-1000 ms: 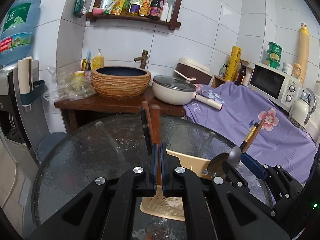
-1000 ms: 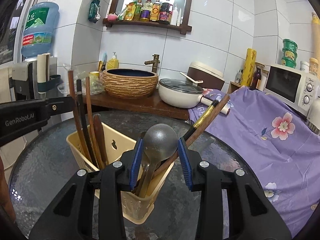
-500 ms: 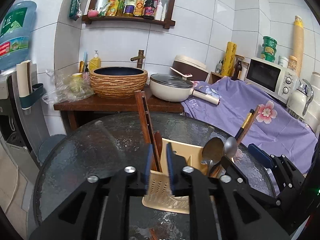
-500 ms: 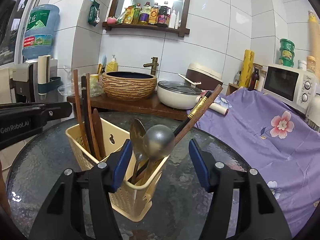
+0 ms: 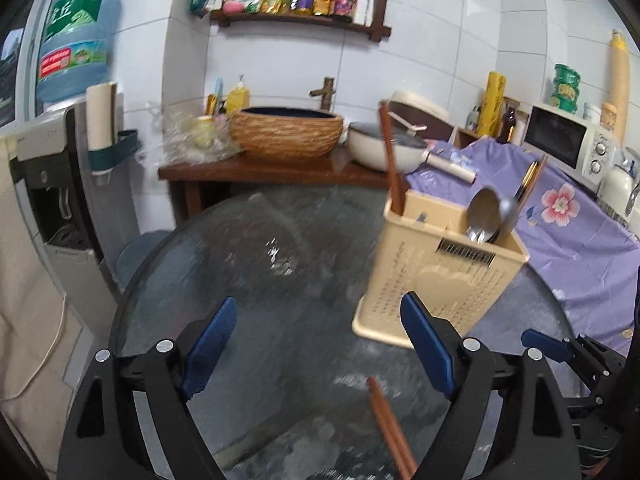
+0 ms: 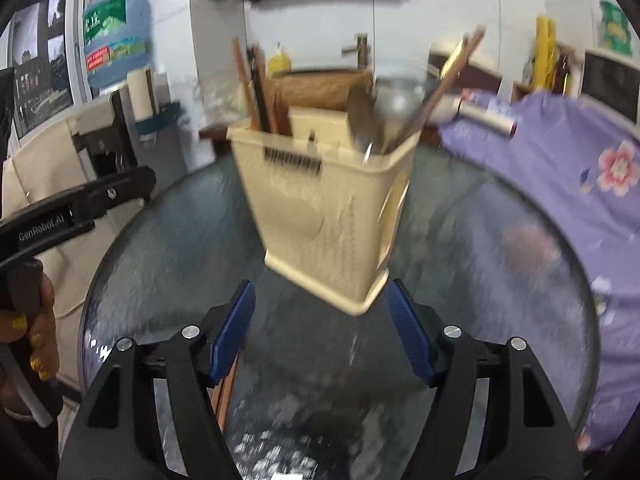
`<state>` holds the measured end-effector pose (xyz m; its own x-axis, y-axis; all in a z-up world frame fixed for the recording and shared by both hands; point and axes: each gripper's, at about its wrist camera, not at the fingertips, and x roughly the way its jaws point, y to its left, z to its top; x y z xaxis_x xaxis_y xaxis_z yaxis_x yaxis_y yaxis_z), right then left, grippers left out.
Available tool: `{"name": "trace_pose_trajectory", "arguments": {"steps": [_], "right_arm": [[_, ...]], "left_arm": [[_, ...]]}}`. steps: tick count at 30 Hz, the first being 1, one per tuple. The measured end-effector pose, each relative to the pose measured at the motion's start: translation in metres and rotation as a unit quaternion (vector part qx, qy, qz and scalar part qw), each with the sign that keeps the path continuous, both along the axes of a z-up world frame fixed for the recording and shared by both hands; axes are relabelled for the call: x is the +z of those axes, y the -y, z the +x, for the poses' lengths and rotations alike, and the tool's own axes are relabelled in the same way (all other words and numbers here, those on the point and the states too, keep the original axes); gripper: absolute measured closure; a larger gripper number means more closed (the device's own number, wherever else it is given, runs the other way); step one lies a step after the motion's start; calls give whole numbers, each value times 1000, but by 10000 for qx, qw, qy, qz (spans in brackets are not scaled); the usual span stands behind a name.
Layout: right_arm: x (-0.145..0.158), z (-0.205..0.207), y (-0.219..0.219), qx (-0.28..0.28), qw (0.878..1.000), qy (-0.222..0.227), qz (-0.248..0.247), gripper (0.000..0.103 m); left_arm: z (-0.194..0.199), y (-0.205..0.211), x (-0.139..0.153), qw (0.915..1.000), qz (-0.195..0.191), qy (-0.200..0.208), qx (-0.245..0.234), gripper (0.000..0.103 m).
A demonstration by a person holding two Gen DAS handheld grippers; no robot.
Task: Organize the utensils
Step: 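Move both tools toward the last two brown chopsticks on the table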
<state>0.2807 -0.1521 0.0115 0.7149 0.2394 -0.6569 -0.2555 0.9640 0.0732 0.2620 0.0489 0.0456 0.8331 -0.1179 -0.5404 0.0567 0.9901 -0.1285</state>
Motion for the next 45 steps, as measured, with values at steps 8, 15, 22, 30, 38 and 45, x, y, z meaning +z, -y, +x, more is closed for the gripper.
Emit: {"name": "trace_pose_trajectory", "arguments": {"steps": [8,15,22,30,38,45], "right_arm": [[-52,-15,-28,267,9955,-893,-171,43],[-63,-22,-46,356,9926,-1093,-386,47],[-65,-26,-52,331,9916,-1152,-494,48],[-65,-18,-54,196,9904,-1243,-570,48],[-63,-16,-42,119,9894,-1358,-503,49],[-64,-28,-52,250,9893,-1267,-678,71]], "left_arm": [[-27,-25,-42,9983,-91,-524,232,20],[-41,-30,-54,9973,-47,-626,385,20],[-46,-32,-60,9969,-60,-682,391,20],[-49,-29,-61,9968,-98,-705,360,19],[-49,-25,-65,9964,-116,-768,336,19],[-47,-26,-66,9957,-198,-818,377,19]]}}
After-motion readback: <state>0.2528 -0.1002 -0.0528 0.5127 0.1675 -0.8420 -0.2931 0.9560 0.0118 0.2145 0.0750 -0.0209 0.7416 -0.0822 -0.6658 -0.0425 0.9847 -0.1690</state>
